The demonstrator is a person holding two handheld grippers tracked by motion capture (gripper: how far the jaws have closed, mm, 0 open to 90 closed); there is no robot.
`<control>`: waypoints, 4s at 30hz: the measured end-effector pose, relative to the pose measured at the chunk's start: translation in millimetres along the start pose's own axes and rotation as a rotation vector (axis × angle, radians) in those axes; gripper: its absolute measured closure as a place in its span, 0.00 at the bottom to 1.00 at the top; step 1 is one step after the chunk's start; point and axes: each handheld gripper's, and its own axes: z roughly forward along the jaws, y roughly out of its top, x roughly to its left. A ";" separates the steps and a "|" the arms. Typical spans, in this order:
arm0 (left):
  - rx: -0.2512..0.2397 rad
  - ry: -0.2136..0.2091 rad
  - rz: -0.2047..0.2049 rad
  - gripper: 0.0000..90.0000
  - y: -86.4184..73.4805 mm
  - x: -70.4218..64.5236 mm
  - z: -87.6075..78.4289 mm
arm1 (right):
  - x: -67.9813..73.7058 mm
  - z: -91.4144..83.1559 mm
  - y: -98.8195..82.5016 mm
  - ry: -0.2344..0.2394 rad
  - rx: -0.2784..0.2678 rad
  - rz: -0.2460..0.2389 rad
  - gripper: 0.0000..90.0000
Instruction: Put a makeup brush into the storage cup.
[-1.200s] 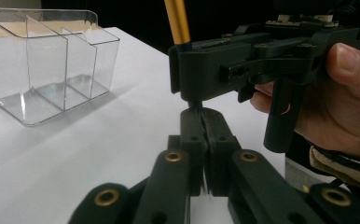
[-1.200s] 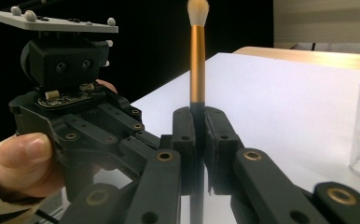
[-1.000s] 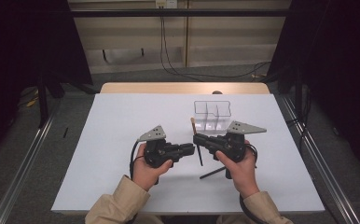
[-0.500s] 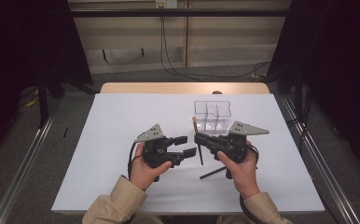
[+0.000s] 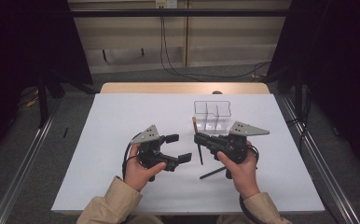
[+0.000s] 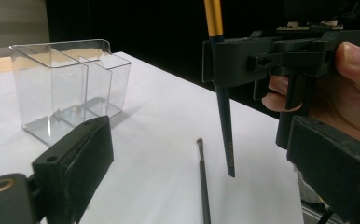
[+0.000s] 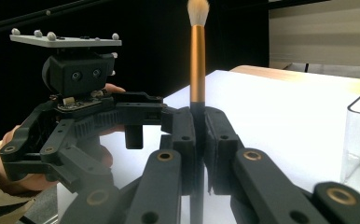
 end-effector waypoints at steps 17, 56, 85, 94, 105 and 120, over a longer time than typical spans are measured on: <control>0.033 0.020 0.097 0.01 -5.0 11.0 -30.6 | -0.2 -1.3 1.3 -0.003 -0.009 -0.020 0.94; 0.008 0.177 0.106 0.01 -16.4 34.9 -114.4 | -2.6 -6.3 2.9 -0.020 -0.033 -0.030 0.94; 0.011 0.274 0.111 0.01 -28.8 41.9 -159.8 | -11.7 -6.8 9.8 -0.053 -0.051 -0.039 0.94; 0.004 0.275 0.103 0.01 -29.6 44.5 -160.4 | -20.2 -7.9 11.7 -0.069 -0.062 -0.044 0.94; 0.012 0.274 0.108 0.00 -33.2 44.1 -162.6 | -28.5 -7.0 23.7 -0.094 -0.082 -0.055 0.94; -0.003 0.281 0.096 0.01 -35.2 43.4 -168.7 | -44.0 -7.8 38.8 -0.132 -0.111 -0.066 0.94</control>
